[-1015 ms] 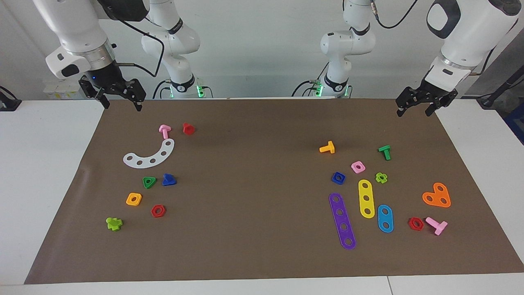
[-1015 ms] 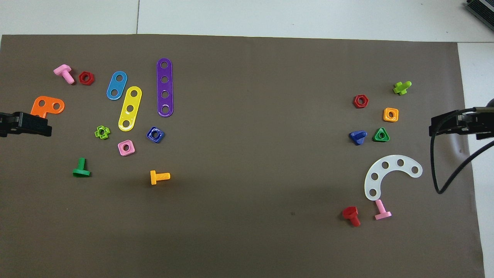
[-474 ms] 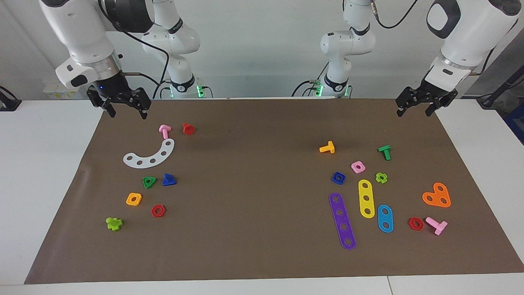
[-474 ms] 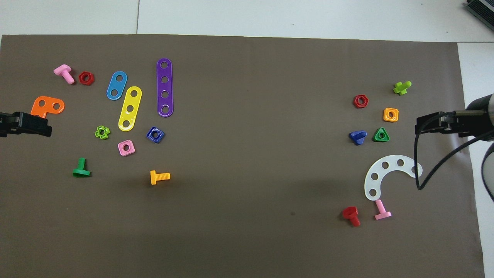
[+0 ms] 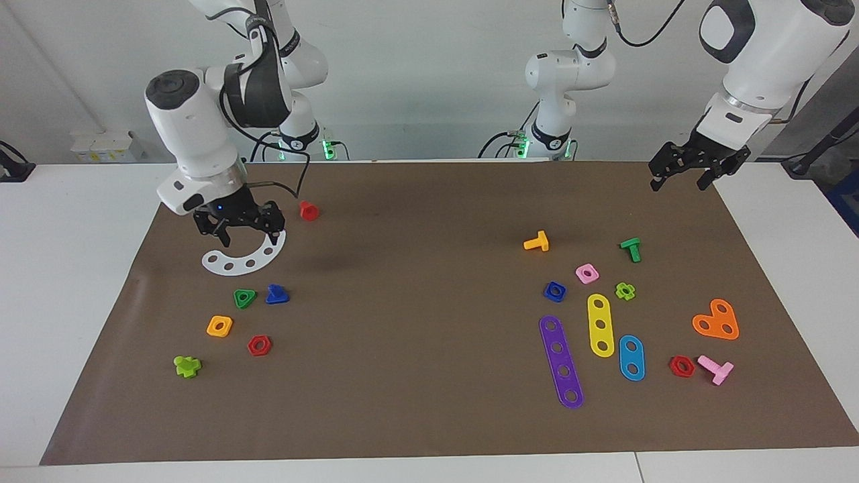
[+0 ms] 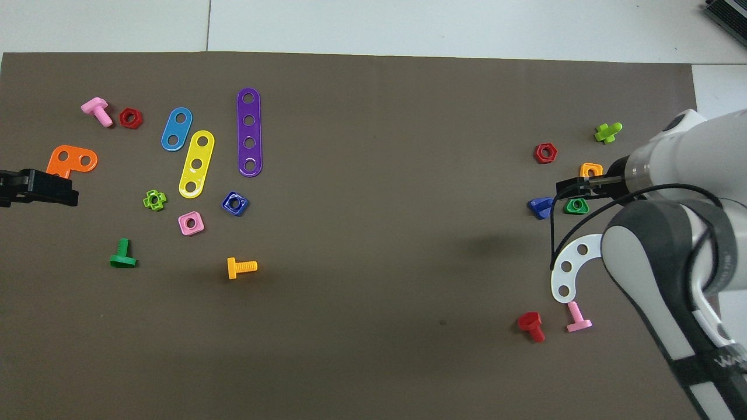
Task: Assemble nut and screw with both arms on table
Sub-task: 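Lower the right gripper and grasp the blue screw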
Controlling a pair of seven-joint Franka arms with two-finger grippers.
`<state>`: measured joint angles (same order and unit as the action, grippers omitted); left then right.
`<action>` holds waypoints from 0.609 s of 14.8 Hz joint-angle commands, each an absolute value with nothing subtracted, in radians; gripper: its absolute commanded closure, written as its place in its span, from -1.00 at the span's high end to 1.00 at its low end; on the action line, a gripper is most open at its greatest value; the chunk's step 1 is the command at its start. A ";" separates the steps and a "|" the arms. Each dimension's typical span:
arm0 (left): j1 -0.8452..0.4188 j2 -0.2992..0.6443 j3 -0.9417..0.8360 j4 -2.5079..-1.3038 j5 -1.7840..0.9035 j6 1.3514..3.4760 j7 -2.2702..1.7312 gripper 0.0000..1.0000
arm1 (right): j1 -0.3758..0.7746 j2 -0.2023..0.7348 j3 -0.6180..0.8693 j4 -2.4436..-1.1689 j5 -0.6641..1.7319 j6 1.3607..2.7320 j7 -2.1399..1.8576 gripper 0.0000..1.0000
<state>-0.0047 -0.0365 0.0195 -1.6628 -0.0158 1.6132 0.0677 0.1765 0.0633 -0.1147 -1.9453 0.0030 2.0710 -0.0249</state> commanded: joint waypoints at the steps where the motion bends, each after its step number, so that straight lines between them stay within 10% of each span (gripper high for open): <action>1: -0.006 -0.066 0.020 -1.700 0.003 1.632 0.057 1.00 | 0.163 0.147 -0.117 -1.994 0.046 2.218 -0.187 1.00; 6: -0.006 -0.066 0.020 -1.700 0.003 1.632 0.057 1.00 | 0.153 0.199 -0.117 -2.097 0.080 2.382 -0.326 0.98; 9: -0.006 -0.066 0.020 -1.700 0.002 1.632 0.057 1.00 | 0.140 0.228 -0.117 -2.098 0.095 2.408 -0.359 0.63</action>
<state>-0.0047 -0.0365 0.0195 -1.6628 -0.0157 1.6132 0.0676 0.1577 0.2239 -0.1212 -2.0850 0.0575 2.3819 -0.3050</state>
